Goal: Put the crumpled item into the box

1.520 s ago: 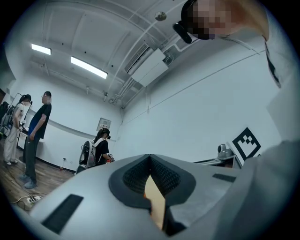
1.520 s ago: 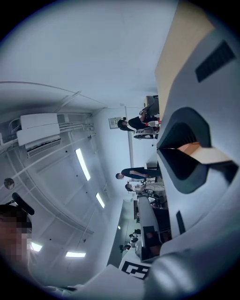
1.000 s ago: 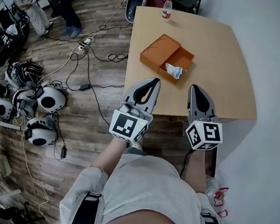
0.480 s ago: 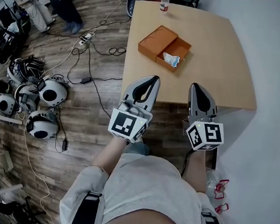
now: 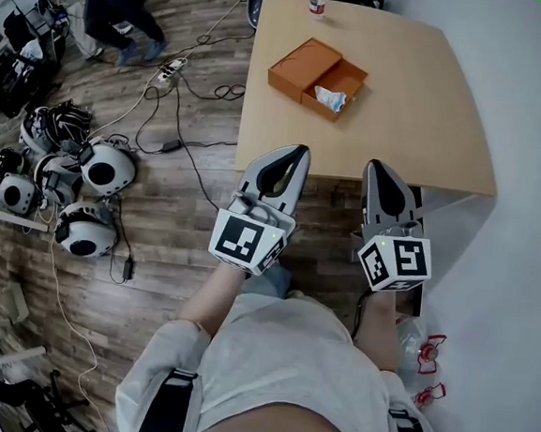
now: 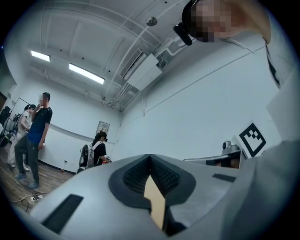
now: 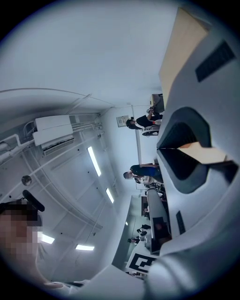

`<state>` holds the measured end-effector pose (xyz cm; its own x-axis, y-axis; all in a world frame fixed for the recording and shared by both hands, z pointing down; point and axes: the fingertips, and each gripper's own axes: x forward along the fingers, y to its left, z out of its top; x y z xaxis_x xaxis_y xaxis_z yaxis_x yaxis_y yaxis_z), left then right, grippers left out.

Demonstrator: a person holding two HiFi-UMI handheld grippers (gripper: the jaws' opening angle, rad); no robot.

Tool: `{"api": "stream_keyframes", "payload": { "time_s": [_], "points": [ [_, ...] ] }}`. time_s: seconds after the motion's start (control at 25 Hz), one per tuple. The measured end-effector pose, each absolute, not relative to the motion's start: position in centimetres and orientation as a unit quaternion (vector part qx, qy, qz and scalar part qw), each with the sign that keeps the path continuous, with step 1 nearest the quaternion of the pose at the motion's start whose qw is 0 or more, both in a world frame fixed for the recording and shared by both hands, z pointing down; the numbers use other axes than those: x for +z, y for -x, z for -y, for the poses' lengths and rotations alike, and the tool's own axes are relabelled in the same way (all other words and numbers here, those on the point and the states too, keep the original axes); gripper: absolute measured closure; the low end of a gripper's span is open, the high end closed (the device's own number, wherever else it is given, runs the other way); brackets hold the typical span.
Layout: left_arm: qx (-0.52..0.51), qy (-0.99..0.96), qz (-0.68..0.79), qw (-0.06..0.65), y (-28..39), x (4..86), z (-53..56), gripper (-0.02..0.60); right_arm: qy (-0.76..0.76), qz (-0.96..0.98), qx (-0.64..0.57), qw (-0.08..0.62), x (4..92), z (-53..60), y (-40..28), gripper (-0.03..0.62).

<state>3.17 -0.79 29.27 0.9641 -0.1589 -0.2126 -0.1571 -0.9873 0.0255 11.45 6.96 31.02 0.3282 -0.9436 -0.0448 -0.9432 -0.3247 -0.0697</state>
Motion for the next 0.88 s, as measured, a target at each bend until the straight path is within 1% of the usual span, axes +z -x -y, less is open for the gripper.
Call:
{"api": "stream_keyframes", "payload": {
  "time_s": [0.28,0.68,0.88],
  "points": [
    [-0.108,-0.991,0.083,-0.001,-1.7,29.0,-1.4,0.568,0.814,-0.58,0.004,0.025,31.2,-9.2,-9.9,0.583],
    [-0.111,-0.99,0.09,-0.012,-0.1,28.7,-3.2,0.568,0.813,-0.581,0.009,0.033,31.1,-11.5,-8.8,0.583],
    [-0.113,-0.989,0.095,-0.005,0.2,28.5,-3.3,0.568,0.813,-0.581,0.01,0.031,30.8,-11.9,-8.5,0.583]
  ]
}}
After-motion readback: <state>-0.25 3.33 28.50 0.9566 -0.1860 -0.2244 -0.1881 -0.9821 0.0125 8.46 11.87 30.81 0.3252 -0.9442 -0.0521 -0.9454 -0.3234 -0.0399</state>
